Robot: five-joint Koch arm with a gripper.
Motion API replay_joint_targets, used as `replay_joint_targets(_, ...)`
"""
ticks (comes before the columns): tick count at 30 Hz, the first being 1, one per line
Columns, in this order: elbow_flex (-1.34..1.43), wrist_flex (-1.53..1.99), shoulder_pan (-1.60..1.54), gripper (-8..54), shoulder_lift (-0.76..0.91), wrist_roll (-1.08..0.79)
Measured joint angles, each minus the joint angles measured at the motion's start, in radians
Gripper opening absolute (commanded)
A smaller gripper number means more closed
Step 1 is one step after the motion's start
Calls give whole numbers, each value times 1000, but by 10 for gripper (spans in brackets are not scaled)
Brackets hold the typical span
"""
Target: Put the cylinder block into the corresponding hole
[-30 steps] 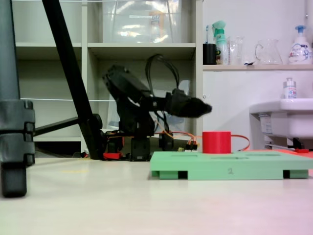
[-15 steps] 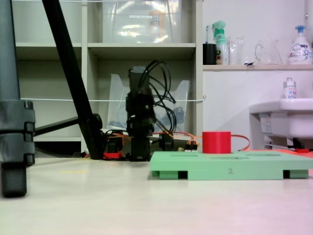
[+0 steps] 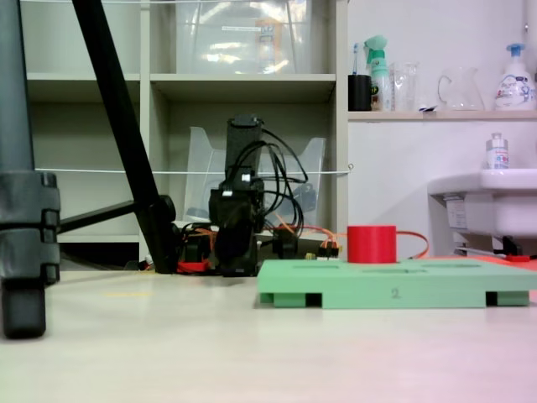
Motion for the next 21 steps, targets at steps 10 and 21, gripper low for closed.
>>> replay_joint_targets(10, 0, 117, -5, 345, 0, -8)
replay_joint_targets(21, 0, 117, -5, 345, 0, -8)
